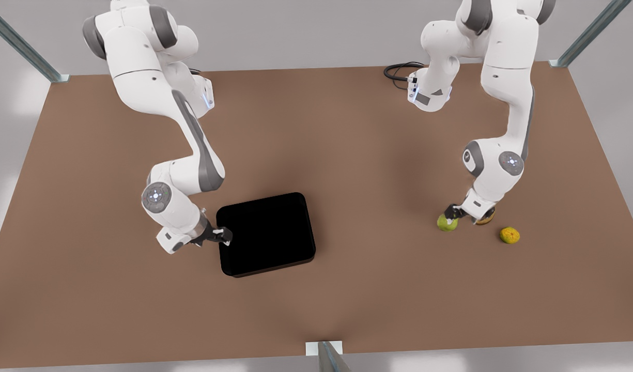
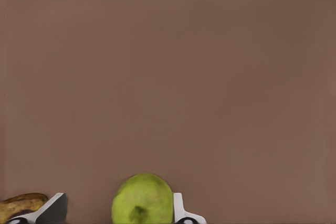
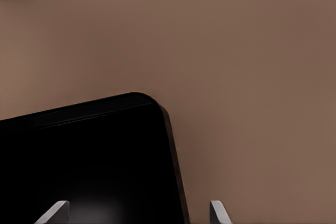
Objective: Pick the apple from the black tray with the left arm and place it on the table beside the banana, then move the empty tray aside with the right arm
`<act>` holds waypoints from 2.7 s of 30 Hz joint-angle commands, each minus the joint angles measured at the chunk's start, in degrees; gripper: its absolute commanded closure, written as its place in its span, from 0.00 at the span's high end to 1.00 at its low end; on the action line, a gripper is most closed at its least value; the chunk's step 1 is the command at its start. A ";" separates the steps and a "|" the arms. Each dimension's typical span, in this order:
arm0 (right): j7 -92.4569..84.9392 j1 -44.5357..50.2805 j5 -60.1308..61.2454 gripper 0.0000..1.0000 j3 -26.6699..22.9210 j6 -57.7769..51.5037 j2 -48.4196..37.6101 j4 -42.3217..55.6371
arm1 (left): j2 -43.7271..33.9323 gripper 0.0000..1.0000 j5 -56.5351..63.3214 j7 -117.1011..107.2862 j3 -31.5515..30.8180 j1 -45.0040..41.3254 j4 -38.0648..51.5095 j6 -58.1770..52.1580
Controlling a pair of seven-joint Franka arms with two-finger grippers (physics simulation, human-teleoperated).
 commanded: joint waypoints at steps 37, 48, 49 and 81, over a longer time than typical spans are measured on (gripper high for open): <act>-10.61 0.21 2.91 0.29 1.86 19.80 2.53 -17.56 | -4.40 1.00 4.60 -10.18 -7.01 8.94 33.23 -59.52; -9.56 -0.15 2.91 0.15 2.65 12.69 -1.34 -15.71 | -4.14 1.00 7.94 -16.86 -7.01 3.05 33.94 -57.68; -9.64 -0.15 2.82 0.15 2.47 10.23 -2.31 -14.83 | -4.14 1.00 7.94 -16.95 -7.01 3.05 33.94 -56.98; -58.78 -3.84 8.62 0.70 -28.55 -13.24 7.27 1.96 | -4.31 1.00 8.99 -17.74 -6.92 2.88 34.20 -58.82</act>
